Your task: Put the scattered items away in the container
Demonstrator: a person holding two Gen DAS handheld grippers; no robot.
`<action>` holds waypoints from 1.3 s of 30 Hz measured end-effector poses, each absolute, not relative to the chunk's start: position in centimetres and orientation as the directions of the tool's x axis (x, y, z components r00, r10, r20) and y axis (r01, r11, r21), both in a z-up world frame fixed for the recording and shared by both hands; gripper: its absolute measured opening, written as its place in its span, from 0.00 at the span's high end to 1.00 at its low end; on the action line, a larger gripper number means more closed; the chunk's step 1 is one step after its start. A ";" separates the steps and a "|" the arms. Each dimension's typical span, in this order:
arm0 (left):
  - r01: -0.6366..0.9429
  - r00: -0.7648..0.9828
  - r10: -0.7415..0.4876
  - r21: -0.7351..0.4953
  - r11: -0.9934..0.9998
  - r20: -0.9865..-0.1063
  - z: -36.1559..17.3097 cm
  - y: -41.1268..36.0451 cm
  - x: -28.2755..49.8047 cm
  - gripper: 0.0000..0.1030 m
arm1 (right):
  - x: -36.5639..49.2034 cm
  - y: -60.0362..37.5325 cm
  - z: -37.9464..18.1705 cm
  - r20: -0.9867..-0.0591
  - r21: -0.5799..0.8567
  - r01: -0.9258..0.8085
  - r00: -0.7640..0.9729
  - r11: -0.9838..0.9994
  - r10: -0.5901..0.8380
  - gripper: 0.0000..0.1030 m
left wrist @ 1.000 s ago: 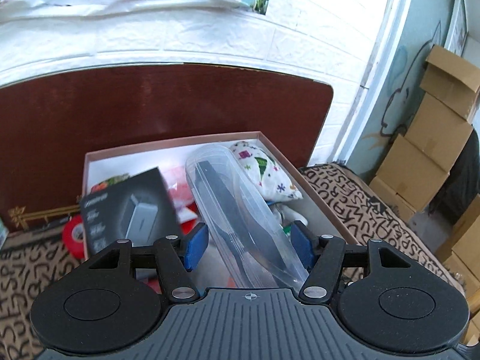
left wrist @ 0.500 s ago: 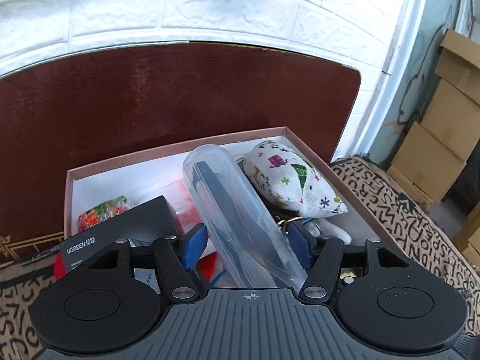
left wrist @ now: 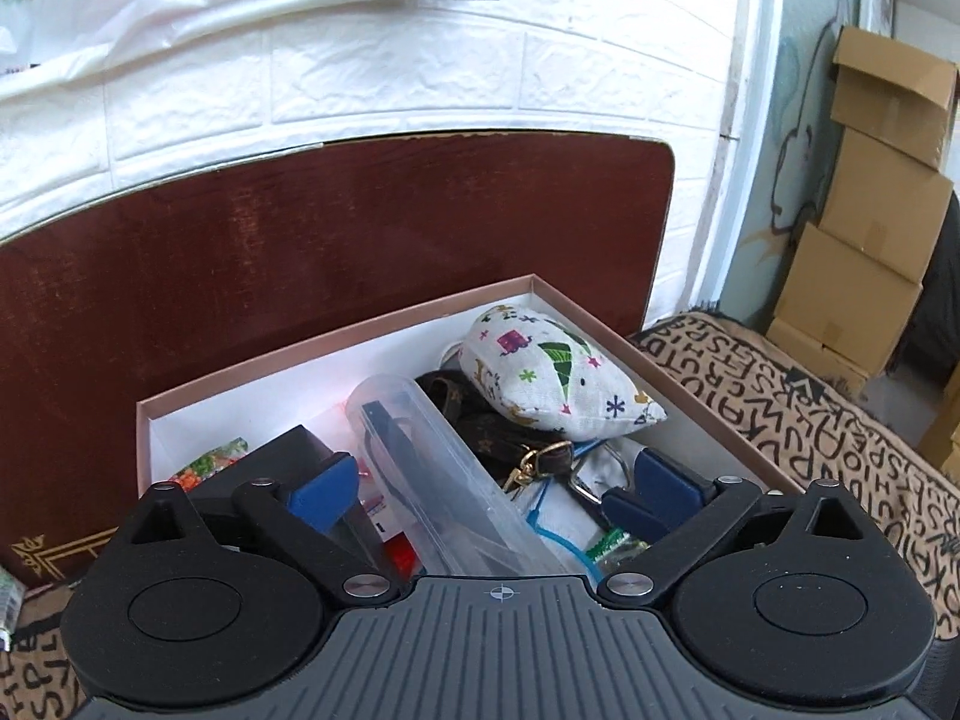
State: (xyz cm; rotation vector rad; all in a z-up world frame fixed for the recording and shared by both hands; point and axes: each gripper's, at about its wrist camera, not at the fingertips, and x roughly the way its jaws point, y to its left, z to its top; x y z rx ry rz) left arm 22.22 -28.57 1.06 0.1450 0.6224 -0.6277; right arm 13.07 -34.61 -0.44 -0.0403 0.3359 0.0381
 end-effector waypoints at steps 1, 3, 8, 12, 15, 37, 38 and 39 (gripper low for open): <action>0.589 0.634 -0.504 -0.056 0.806 -0.586 1.1 -28.5 22.1 0.00 | 12.9 -34.6 -0.4 -0.330 -0.033 -0.043 0.944 0.999 0.030 0.18; 0.588 0.634 -0.505 -0.058 0.807 -0.586 1.2 -28.4 21.9 0.00 | 12.6 -34.6 -0.3 -0.327 -0.035 -0.042 0.945 0.999 0.028 0.18; 0.584 0.638 -0.506 -0.063 0.809 -0.581 1.6 -28.1 21.2 0.00 | 11.8 -34.8 0.0 -0.320 -0.035 -0.033 0.947 0.999 0.021 0.18; 0.583 0.640 -0.507 -0.065 0.810 -0.577 1.9 -27.9 20.5 0.00 | 11.0 -34.8 0.2 -0.315 -0.043 -0.023 0.949 0.999 0.009 0.15; 0.582 0.638 -0.511 -0.074 0.810 -0.576 2.2 -27.6 19.9 0.00 | 10.3 -34.6 0.3 -0.310 -0.050 -0.022 0.951 0.999 0.005 0.12; 0.431 0.771 -0.398 -0.053 0.901 -0.498 3.2 -22.7 8.5 0.00 | 1.4 -35.6 1.1 -0.342 -0.112 0.002 0.939 0.994 -0.041 0.00; 0.419 0.780 -0.381 -0.038 0.907 -0.496 3.1 -22.6 7.8 0.00 | 0.8 -35.7 1.2 -0.347 -0.114 0.007 0.937 0.993 -0.047 0.00; 0.411 0.787 -0.369 -0.025 0.911 -0.495 3.0 -22.5 7.1 0.00 | 0.4 -35.8 1.1 -0.354 -0.117 0.010 0.934 0.993 -0.051 0.00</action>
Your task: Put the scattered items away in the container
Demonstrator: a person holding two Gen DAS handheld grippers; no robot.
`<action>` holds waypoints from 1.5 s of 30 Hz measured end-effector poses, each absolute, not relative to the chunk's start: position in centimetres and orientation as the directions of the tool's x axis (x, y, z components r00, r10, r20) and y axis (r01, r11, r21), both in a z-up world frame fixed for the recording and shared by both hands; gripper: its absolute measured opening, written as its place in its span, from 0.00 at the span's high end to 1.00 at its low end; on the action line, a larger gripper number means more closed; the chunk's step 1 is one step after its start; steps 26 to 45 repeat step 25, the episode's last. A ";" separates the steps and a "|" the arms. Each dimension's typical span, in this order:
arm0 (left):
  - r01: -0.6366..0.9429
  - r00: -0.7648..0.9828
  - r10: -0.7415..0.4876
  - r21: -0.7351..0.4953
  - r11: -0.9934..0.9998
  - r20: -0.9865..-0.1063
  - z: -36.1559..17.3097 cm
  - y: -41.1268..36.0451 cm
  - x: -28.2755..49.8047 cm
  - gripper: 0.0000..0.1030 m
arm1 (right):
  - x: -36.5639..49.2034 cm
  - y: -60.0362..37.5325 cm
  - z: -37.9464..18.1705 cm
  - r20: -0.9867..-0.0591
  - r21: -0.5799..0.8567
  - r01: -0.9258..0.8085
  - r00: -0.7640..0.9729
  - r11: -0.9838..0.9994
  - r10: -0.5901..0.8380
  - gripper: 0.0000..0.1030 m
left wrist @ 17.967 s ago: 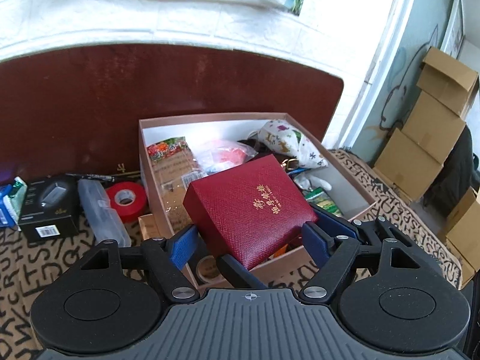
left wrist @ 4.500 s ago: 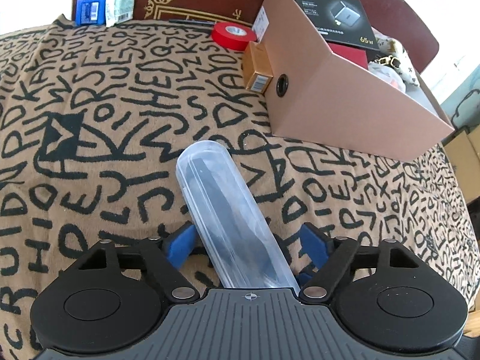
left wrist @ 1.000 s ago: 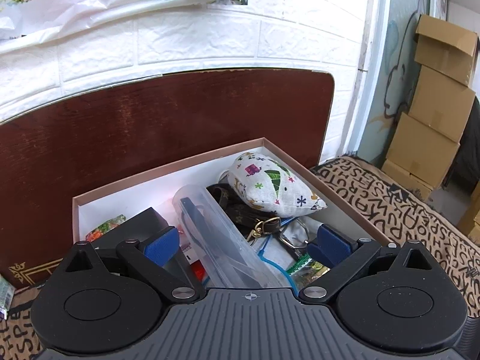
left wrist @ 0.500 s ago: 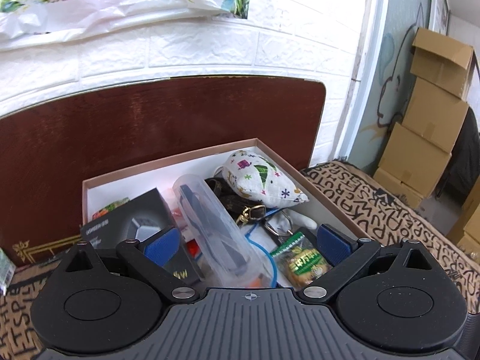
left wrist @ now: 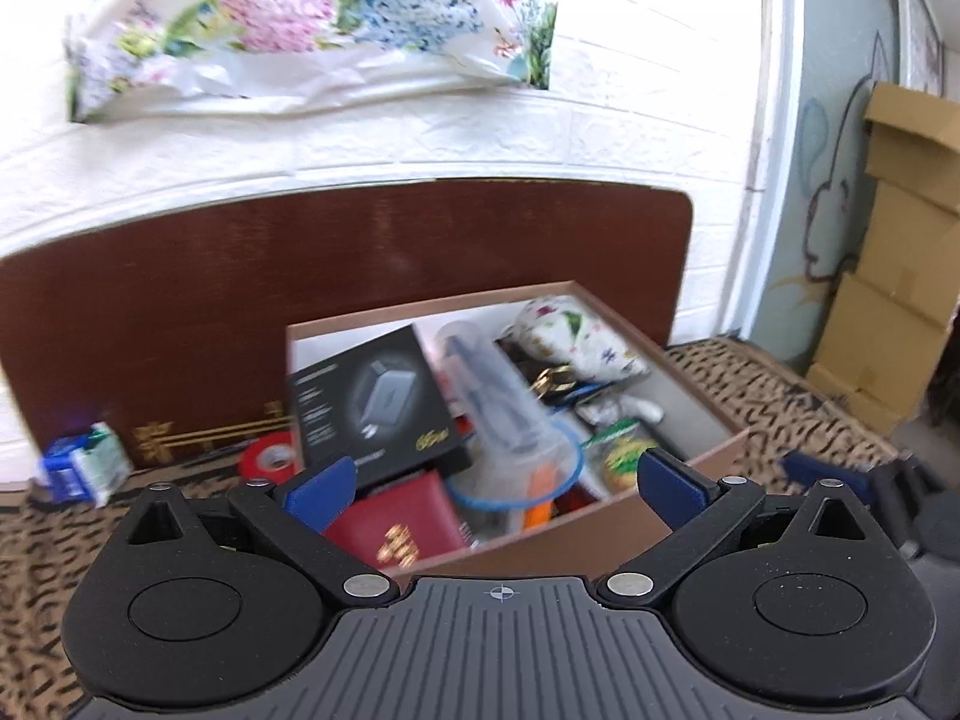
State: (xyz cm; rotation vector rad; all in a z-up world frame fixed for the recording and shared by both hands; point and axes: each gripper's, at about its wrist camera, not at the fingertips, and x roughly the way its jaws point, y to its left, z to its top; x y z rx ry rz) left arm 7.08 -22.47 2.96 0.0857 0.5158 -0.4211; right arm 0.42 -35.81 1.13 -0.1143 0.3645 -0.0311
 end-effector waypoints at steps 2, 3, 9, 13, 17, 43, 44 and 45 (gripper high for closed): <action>0.397 0.791 -0.349 -0.012 0.918 -0.502 2.5 -22.2 5.8 0.00 | -0.5 -35.9 1.1 -0.360 -0.124 0.015 0.931 0.992 -0.059 0.00; 0.393 0.789 -0.343 -0.011 0.920 -0.510 2.2 -22.1 5.3 0.00 | -1.0 -35.9 1.1 -0.360 -0.127 0.018 0.931 0.992 -0.063 0.00; 0.385 0.766 -0.329 -0.015 0.923 -0.552 0.5 -21.8 2.2 0.00 | -3.8 -35.3 1.0 -0.376 -0.153 0.006 0.924 0.988 -0.064 0.00; 0.395 0.754 -0.327 -0.005 0.919 -0.569 -0.4 -21.7 0.4 0.00 | -5.2 -34.9 0.8 -0.386 -0.172 -0.001 0.920 0.985 -0.067 0.00; 0.385 0.750 -0.325 -0.019 0.923 -0.576 -0.6 -21.4 -0.6 0.00 | -6.0 -34.6 0.7 -0.387 -0.177 0.002 0.919 0.984 -0.071 0.00; 0.380 0.766 -0.322 -0.012 0.925 -0.556 -0.2 -20.8 -1.6 0.00 | -6.7 -34.2 1.0 -0.379 -0.165 -0.002 0.923 0.986 -0.062 0.00; 0.380 0.766 -0.322 -0.012 0.925 -0.556 -0.2 -20.8 -1.6 0.00 | -6.7 -34.2 1.0 -0.379 -0.165 -0.002 0.923 0.986 -0.062 0.00; 0.380 0.766 -0.322 -0.012 0.925 -0.556 -0.2 -20.8 -1.6 0.00 | -6.7 -34.2 1.0 -0.379 -0.165 -0.002 0.923 0.986 -0.062 0.00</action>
